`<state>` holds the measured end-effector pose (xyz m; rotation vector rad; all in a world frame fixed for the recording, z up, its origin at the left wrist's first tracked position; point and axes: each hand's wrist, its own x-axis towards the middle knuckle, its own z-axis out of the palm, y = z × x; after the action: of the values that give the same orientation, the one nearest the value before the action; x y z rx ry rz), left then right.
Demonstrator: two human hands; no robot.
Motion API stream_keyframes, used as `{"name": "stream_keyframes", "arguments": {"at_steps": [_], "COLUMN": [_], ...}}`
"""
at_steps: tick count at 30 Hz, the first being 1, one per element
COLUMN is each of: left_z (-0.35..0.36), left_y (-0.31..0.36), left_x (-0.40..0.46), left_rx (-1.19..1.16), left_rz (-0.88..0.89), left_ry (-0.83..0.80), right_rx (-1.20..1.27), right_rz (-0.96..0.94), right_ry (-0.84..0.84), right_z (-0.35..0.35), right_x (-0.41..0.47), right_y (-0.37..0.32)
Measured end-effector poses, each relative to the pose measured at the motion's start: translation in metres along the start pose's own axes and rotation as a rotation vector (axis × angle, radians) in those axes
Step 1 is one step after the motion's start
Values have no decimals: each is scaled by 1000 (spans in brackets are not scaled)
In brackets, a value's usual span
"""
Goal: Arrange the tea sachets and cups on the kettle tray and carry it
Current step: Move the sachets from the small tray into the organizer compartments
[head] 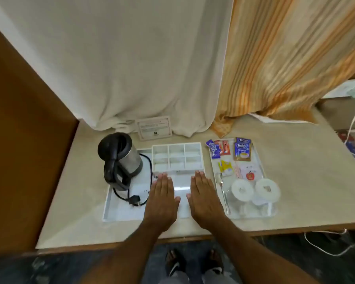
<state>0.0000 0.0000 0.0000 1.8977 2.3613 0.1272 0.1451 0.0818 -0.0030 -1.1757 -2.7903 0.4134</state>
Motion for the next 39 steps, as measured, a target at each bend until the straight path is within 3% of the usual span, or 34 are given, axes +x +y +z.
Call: {"name": "stream_keyframes", "arguments": {"at_steps": [7,15,17,20,25,35,39], "left_z": [28,40,42,46,47,51,54], "left_y": [-1,-6,-7,-10,-11,-12,-13], "left_x": [6,15,15,16,16,16,15], "left_rx": [-19,-103,-113,-110,-95,-97,-90], "left_rz": [-45,-45,-35,-34,-43,-68,-75], "left_ry": [-134,-122,-112,-116,-135,-166,-175], "right_rx": [1,102,110,126,280,350,489], "right_rz": [-39,62,152,452,766,868,900], "right_ry": [10,238,308,382,104,-41,-110], "right_z": [26,19,-1,-36,-49,-51,-56], "right_x": [-12,4,33,91,148,171,177], "right_y": [16,5,9,39,88,100,105]}}
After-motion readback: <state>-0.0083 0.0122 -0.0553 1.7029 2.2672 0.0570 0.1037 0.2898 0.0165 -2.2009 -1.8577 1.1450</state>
